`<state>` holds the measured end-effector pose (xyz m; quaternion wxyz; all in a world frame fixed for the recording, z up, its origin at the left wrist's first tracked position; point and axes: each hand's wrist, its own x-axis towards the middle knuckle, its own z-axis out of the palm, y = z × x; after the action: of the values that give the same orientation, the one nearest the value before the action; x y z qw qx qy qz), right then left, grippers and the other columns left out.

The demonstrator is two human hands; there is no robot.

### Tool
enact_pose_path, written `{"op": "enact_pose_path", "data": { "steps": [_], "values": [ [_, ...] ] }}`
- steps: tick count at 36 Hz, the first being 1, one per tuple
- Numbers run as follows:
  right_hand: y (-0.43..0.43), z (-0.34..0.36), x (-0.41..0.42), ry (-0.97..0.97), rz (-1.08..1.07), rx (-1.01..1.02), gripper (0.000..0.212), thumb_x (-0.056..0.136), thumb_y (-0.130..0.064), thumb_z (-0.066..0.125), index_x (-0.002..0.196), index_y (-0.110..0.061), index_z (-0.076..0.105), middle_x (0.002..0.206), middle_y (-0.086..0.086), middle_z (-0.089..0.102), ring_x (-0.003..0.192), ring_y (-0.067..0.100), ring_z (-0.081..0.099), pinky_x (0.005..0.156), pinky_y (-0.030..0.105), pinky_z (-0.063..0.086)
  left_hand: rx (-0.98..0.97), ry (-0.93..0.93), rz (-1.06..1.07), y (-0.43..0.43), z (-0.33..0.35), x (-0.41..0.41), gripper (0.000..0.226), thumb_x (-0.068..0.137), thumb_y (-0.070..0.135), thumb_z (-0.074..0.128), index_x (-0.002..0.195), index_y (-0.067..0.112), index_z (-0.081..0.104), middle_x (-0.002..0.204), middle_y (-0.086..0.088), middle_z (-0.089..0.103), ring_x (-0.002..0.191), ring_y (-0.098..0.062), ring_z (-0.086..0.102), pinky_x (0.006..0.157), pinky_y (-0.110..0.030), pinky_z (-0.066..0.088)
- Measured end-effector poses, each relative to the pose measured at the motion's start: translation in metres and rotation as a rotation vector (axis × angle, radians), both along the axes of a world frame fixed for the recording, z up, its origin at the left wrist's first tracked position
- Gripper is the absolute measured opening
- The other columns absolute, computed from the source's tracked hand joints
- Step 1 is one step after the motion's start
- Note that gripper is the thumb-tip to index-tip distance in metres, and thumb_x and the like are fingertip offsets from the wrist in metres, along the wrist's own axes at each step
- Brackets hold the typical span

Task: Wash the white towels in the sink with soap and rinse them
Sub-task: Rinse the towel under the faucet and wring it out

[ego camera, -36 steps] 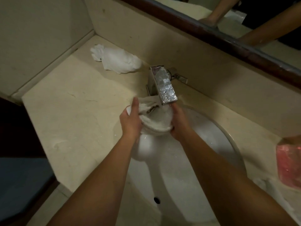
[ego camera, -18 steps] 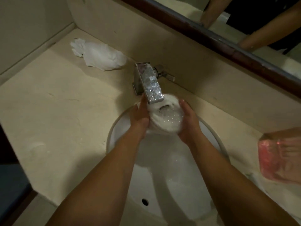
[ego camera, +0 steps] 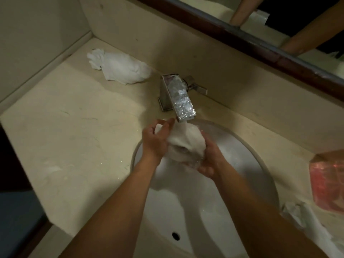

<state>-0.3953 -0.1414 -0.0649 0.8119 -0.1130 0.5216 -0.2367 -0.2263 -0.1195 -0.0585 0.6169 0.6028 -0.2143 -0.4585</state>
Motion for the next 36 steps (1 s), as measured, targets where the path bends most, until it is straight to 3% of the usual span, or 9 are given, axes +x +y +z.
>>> {"op": "enact_pose_path", "data": {
  "steps": [5,9,13,19,23,26,31,33,36],
  "values": [
    [0.001,-0.001,-0.010,-0.171,-0.205,-0.188,0.060,0.076,-0.030,0.072,0.132,-0.010,0.066,0.113,0.014,0.075,0.094,0.029,0.076,0.072,0.039,0.064,0.014,0.042,0.158,0.007,0.005,-0.011,0.045,0.074,0.051,0.078,0.104,0.020,0.067,0.095,0.007,0.070,0.078,0.007,0.064,0.076,-0.016,0.050],
    [0.002,0.000,-0.011,-0.159,-0.194,-0.335,0.094,0.054,-0.026,0.089,0.139,-0.007,0.055,0.122,0.021,0.066,0.106,0.034,0.070,0.083,0.043,0.061,0.202,0.166,0.266,0.010,0.008,-0.027,0.040,0.084,0.057,0.082,0.101,0.022,0.071,0.102,0.002,0.076,0.093,-0.010,0.070,0.088,-0.033,0.054],
    [0.006,-0.004,-0.012,-0.152,-0.192,-0.355,0.089,0.055,-0.024,0.091,0.134,-0.019,0.051,0.131,0.022,0.057,0.120,0.040,0.059,0.092,0.048,0.055,0.280,0.472,0.293,0.013,0.007,-0.038,0.100,0.043,0.094,0.080,0.116,0.027,0.077,0.113,0.000,0.080,0.106,-0.024,0.076,0.101,-0.049,0.058],
    [0.020,0.007,-0.015,-0.129,-0.170,-0.407,0.041,0.058,-0.016,0.087,0.089,-0.021,0.060,0.104,0.008,0.073,0.097,0.026,0.071,0.084,0.043,0.055,0.309,0.592,0.304,0.018,0.006,-0.047,0.127,0.033,0.078,0.097,0.142,0.024,0.063,0.120,-0.008,0.078,0.101,-0.032,0.078,0.089,-0.058,0.063],
    [0.027,0.034,-0.020,-0.212,-0.141,-0.343,0.022,0.086,-0.045,0.071,0.089,-0.025,0.081,0.107,0.004,0.078,0.102,0.022,0.074,0.087,0.036,0.059,0.236,0.595,0.244,0.016,0.003,-0.042,0.109,0.040,0.052,0.105,0.135,0.013,0.068,0.114,-0.013,0.080,0.103,-0.036,0.078,0.092,-0.064,0.061],
    [0.022,0.053,-0.021,-0.144,-0.136,-0.255,0.067,0.103,-0.056,0.036,0.064,-0.029,0.085,0.087,0.001,0.082,0.082,0.014,0.080,0.092,0.036,0.053,0.171,0.634,0.126,0.015,0.002,-0.035,0.113,0.043,0.058,0.103,0.137,0.008,0.066,0.127,-0.021,0.074,0.116,-0.041,0.072,0.103,-0.063,0.055],
    [0.015,0.042,-0.016,0.003,0.295,-0.088,0.101,0.056,-0.087,0.072,0.126,-0.014,0.073,0.123,0.024,0.074,0.111,0.048,0.069,0.086,0.064,0.060,0.148,0.676,-0.027,0.013,-0.003,-0.021,0.109,0.059,0.063,0.096,0.144,0.003,0.061,0.135,-0.030,0.067,0.124,-0.048,0.066,0.110,-0.066,0.048],
    [0.012,0.036,-0.015,-0.028,0.385,-0.038,0.110,0.045,-0.078,0.088,0.128,-0.008,0.067,0.118,0.028,0.074,0.099,0.049,0.073,0.066,0.047,0.065,0.148,0.677,-0.088,0.009,-0.007,-0.013,0.116,0.059,0.068,0.095,0.147,0.002,0.057,0.140,-0.031,0.063,0.128,-0.049,0.063,0.112,-0.068,0.046],
    [0.009,0.038,-0.009,0.017,0.383,-0.060,0.061,0.067,-0.052,0.077,0.111,-0.011,0.067,0.086,0.009,0.078,0.072,0.023,0.075,0.050,0.025,0.055,0.124,0.591,-0.167,0.002,-0.008,-0.002,0.109,0.071,0.067,0.090,0.147,-0.003,0.055,0.143,-0.034,0.059,0.131,-0.051,0.061,0.112,-0.068,0.045]
  ]
}}
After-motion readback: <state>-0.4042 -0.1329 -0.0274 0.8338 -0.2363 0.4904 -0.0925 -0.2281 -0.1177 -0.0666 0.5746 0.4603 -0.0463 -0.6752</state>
